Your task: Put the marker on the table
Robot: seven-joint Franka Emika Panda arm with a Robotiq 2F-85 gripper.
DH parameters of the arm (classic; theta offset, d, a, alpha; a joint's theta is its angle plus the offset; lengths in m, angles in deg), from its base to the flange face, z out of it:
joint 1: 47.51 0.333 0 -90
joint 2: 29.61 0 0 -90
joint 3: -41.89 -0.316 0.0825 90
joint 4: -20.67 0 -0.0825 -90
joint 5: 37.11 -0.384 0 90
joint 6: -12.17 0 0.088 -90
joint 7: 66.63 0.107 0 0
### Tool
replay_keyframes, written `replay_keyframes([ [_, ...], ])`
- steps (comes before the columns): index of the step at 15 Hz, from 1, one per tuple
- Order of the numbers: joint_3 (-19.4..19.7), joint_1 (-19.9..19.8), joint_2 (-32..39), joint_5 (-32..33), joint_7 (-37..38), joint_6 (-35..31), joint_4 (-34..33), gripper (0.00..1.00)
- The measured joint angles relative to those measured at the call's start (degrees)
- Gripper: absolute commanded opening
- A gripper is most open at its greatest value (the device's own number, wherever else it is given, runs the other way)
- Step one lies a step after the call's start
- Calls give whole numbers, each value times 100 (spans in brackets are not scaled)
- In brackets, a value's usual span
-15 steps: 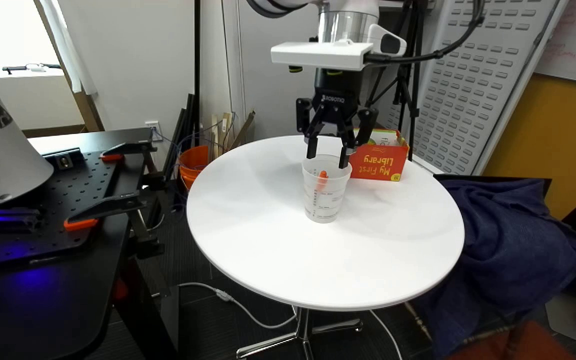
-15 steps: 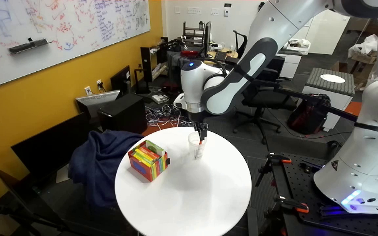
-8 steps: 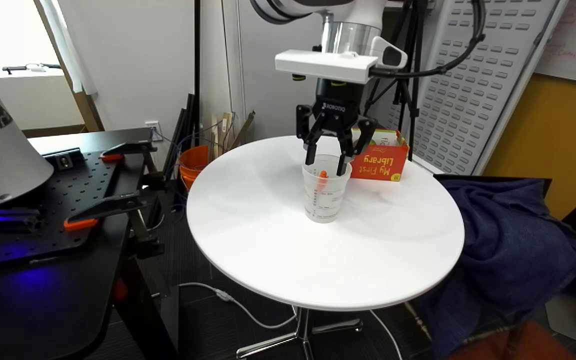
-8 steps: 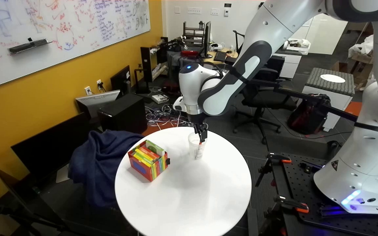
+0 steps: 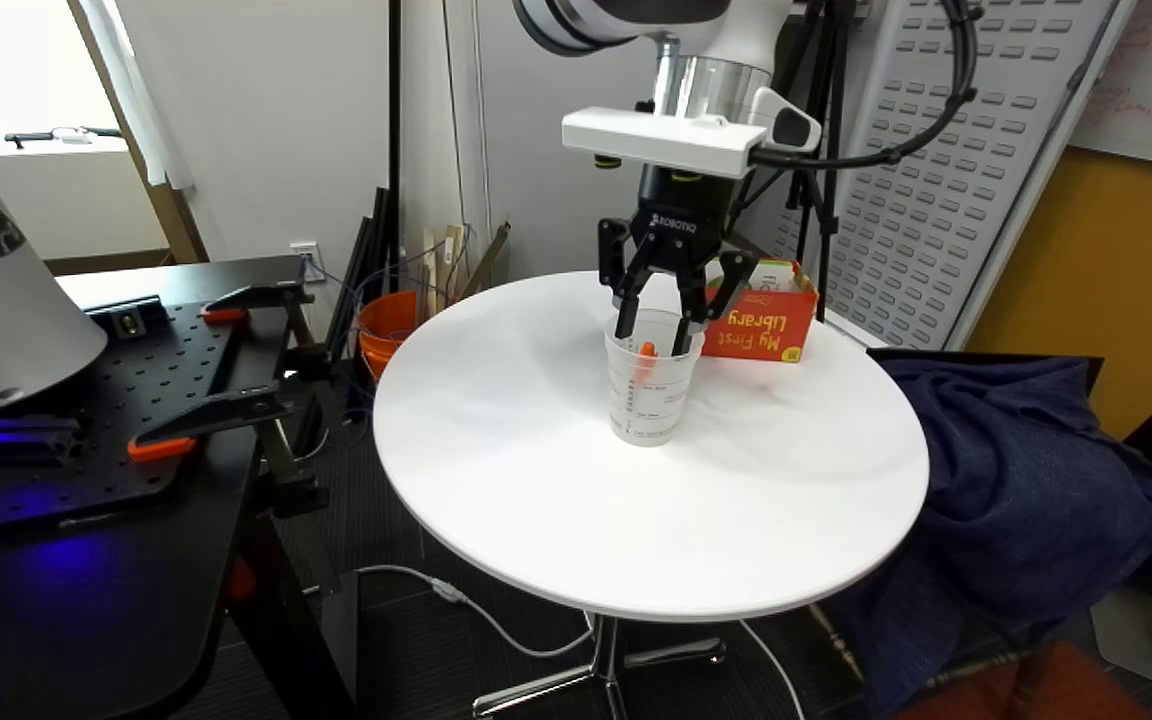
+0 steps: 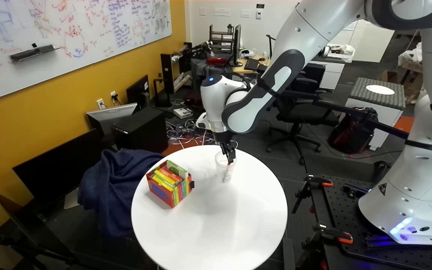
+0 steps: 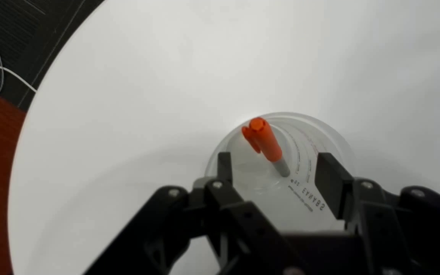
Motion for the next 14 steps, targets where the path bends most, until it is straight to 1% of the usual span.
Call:
replay_keyframes([
  [4, -32, 0, 17, 0, 0, 138, -68, 50],
  [12, -35, 0, 17, 0, 2, 577, -214, 51],
  [14, -34, 0, 17, 0, 7, 647, -237, 50],
])
